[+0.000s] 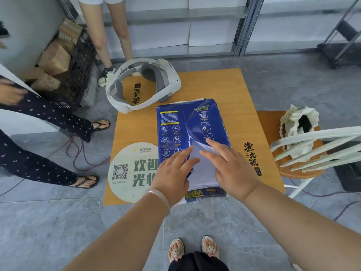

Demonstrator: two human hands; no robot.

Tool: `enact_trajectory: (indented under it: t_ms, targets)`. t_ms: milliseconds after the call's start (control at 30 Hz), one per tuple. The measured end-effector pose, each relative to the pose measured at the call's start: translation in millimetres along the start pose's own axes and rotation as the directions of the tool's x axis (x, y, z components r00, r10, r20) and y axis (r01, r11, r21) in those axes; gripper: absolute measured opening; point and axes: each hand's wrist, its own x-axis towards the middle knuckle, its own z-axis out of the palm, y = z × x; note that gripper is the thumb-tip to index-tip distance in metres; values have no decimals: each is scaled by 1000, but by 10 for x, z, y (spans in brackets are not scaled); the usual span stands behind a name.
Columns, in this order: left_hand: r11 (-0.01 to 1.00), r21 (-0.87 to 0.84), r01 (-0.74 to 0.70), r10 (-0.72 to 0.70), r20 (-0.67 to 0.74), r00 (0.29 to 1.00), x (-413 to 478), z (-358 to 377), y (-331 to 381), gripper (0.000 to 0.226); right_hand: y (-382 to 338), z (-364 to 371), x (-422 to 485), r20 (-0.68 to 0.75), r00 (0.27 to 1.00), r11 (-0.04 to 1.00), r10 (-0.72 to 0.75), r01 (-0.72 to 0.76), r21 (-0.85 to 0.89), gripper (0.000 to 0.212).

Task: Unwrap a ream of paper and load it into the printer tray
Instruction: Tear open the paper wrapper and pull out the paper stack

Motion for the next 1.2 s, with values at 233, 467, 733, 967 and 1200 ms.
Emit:
enact_trajectory:
  t_ms: [233, 467, 733, 967, 1200]
  targets:
    - [976, 206, 70, -98, 127, 987, 203, -377, -11, 43, 283, -65, 2, -82, 997, 963, -13, -10, -268, 41]
    - [923, 330, 199, -308, 320, 896, 498, -583, -154, 37, 246, -292, 113, 185, 919, 797, 348, -186, -575, 53]
    - [791, 608, 65, -404, 440, 802, 582, -485, -178, 42, 306, -173, 175, 379, 871, 708, 313, 53, -705, 69]
    - [833, 552, 9, -167, 236, 957, 164, 3, -178, 64, 206, 160, 61, 254, 965, 934, -62, 146, -325, 84]
    - [887, 439, -146, 26, 268, 963, 16, 130, -400, 67, 314, 337, -79, 352, 935, 956, 43, 64, -287, 57]
